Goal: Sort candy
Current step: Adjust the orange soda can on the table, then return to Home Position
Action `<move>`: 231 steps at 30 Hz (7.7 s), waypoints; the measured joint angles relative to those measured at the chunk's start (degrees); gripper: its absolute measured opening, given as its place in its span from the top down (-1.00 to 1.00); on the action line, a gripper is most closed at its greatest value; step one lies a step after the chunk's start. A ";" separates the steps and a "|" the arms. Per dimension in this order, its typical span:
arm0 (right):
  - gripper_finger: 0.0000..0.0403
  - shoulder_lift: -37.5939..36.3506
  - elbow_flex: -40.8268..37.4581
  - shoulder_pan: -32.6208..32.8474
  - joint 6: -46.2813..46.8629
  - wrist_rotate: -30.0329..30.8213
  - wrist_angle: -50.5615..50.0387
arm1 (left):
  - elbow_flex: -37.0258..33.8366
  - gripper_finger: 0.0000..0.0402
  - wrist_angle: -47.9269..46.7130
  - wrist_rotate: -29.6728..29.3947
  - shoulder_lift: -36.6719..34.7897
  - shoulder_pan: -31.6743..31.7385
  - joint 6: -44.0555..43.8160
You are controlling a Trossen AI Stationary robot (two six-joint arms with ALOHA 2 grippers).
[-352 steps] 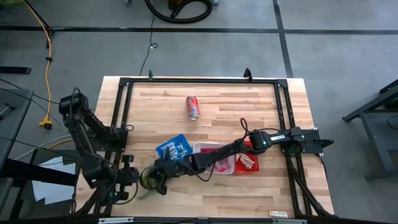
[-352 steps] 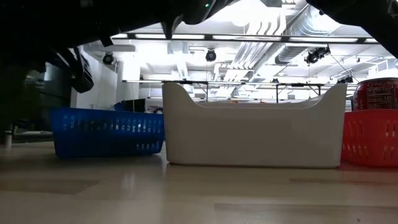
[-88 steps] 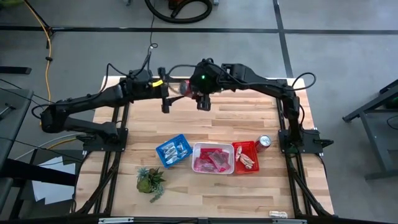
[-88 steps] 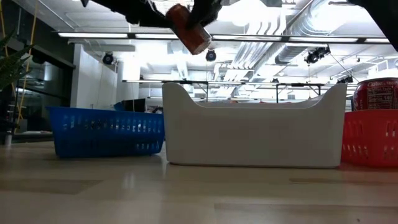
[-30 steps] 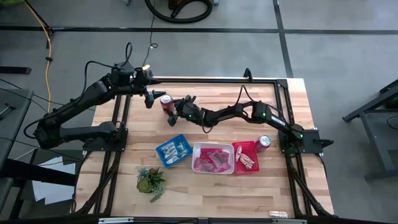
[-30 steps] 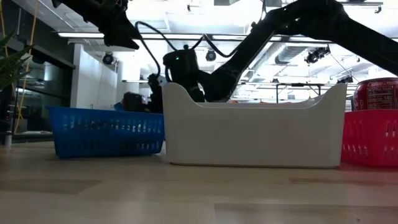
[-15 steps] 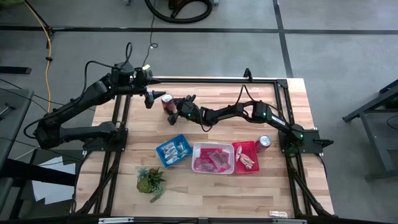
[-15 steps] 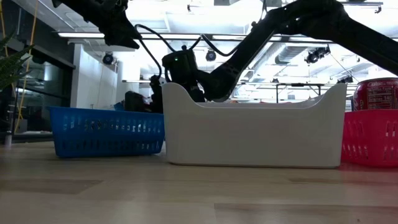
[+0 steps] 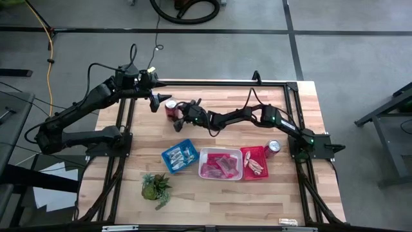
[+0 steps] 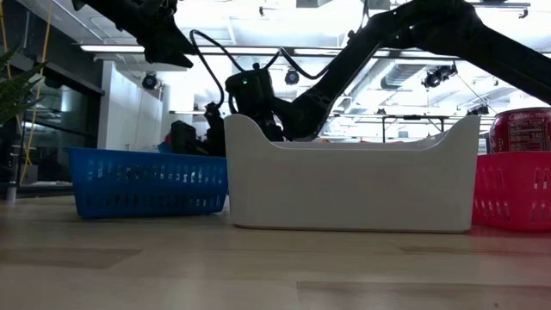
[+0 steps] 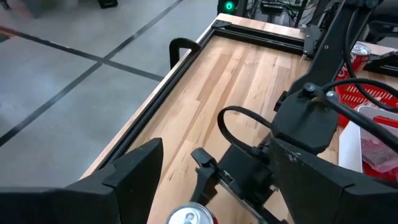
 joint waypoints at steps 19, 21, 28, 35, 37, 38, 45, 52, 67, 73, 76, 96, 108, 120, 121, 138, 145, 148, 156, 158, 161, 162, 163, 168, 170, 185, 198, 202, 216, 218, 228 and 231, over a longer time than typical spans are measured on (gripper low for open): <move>-0.95 -4.71 -0.15 0.13 -1.01 -3.93 -9.38 | 0.00 -0.39 0.00 -0.16 0.00 0.01 0.39; -0.95 -7.15 -0.15 -0.30 -3.17 -7.25 -12.68 | 0.01 -0.39 0.00 -0.75 0.00 0.03 0.37; -0.95 -16.83 -0.04 -2.72 -16.06 -16.33 -30.49 | 2.65 -0.39 0.13 -7.67 0.02 0.05 -0.15; -0.95 -27.79 -0.02 -7.46 -23.66 -16.37 -53.34 | 4.02 -0.39 0.57 -6.84 0.00 -0.08 -1.96; -0.95 -31.10 -0.02 -9.01 -24.99 -17.53 -59.96 | 4.02 -0.39 0.59 -5.24 0.01 -0.08 -5.30; -0.95 -32.65 -0.01 -9.77 -25.76 -18.43 -62.83 | 4.02 -0.39 0.75 -3.78 0.04 -0.07 -7.06; -0.95 -42.12 -1.48 -14.48 -31.75 -27.47 -81.97 | -0.36 -0.35 18.24 4.71 0.04 -2.16 -17.82; -0.95 -58.31 -18.71 -17.86 -30.96 -34.90 -82.02 | -14.07 -0.08 45.25 0.59 2.21 -8.19 -33.58; -0.95 -86.96 -52.24 -15.54 7.36 -35.99 -37.50 | -18.03 0.98 61.55 -9.26 9.55 -29.13 -42.15; -0.95 -87.22 -53.09 -12.20 30.09 -31.93 -21.34 | -19.69 1.00 62.58 -3.40 4.40 -33.46 -40.86; -0.95 -87.20 -53.09 -9.04 35.86 -25.19 -15.43 | -24.66 1.00 62.31 -5.35 -1.29 -36.45 -40.09; -0.95 -86.94 -53.02 1.60 42.82 -18.46 -21.55 | -51.61 1.00 66.88 -15.68 -29.65 -38.07 -38.41; -0.95 -89.18 -53.02 0.31 27.85 -42.79 -37.76 | -51.49 1.00 60.01 -17.22 -30.58 -33.73 -39.05; -0.95 -121.36 -60.42 0.19 13.64 -25.20 -59.61 | -51.49 1.00 55.50 -17.20 -30.58 -33.71 -39.06; -0.95 -124.59 -62.47 0.20 15.30 -23.15 -58.89 | -51.49 1.00 55.41 -17.20 -30.58 -33.71 -39.05; 0.50 -136.42 -91.49 0.25 19.43 -23.66 -8.93 | -51.45 1.00 55.32 -17.17 -30.58 -33.71 -39.06; 0.88 -136.50 -93.53 3.63 14.55 -25.12 -7.78 | -51.45 1.00 55.23 -17.13 -30.58 -33.71 -39.06; 0.98 -136.47 -93.53 4.24 9.41 -20.41 -12.79 | -51.45 1.00 55.23 -17.13 -30.58 -33.71 -39.05; 0.98 -136.40 -93.53 4.22 -1.40 -16.43 -23.17 | -51.45 1.00 55.23 -17.13 -30.58 -33.71 -39.05; 0.99 -136.40 -93.53 4.22 -5.65 -16.20 -25.59 | -51.45 1.00 55.22 -17.13 -30.58 -33.71 -39.05; 0.98 -136.38 -93.53 4.22 -7.63 -14.65 -28.44 | -51.45 1.00 55.23 -17.13 -30.58 -33.71 -39.06; 0.98 -136.38 -93.53 4.22 -7.61 -14.26 -29.51 | -51.45 1.00 55.23 -17.13 -30.58 -33.71 -39.06; 0.98 -136.38 -93.53 4.22 -7.70 -14.09 -30.90 | -51.45 1.00 55.23 -17.13 -30.58 -33.71 -39.06; 0.98 -135.94 -93.48 4.22 -7.79 -13.94 -34.27 | -51.45 1.00 55.21 -17.15 -30.58 -33.71 -39.05; 0.98 -135.94 -93.46 4.22 -7.77 -13.96 -34.36 | -51.45 1.00 55.21 -17.15 -30.58 -33.72 -39.04; 0.98 -135.94 -93.42 4.22 -7.77 -14.07 -34.55 | -51.45 1.00 55.21 -17.15 -30.58 -33.71 -39.06; 0.98 -135.94 -93.42 4.22 -7.78 -14.09 -34.57 | -51.44 1.00 55.21 -17.15 -30.58 -33.71 -39.05; 0.98 -135.94 -93.42 4.20 -7.78 -14.11 -34.57 | -51.47 1.00 49.97 -17.20 -34.83 -33.89 -39.07; 0.98 -135.96 -93.39 4.21 -7.76 -14.11 -34.55 | -51.41 1.00 43.87 -16.77 -51.09 -33.30 -39.04; 0.98 -135.96 -93.39 4.22 -7.78 -14.11 -34.55 | -51.41 1.00 43.84 -16.76 -51.53 -33.30 -39.04; 0.98 -135.96 -93.39 4.22 -7.76 -14.11 -34.57 | -51.41 1.00 43.74 -16.76 -51.58 -33.30 -39.04; 0.98 -135.96 -93.39 4.21 -7.77 -14.09 -34.57 | -51.41 1.00 43.74 -16.76 -51.58 -33.30 -39.04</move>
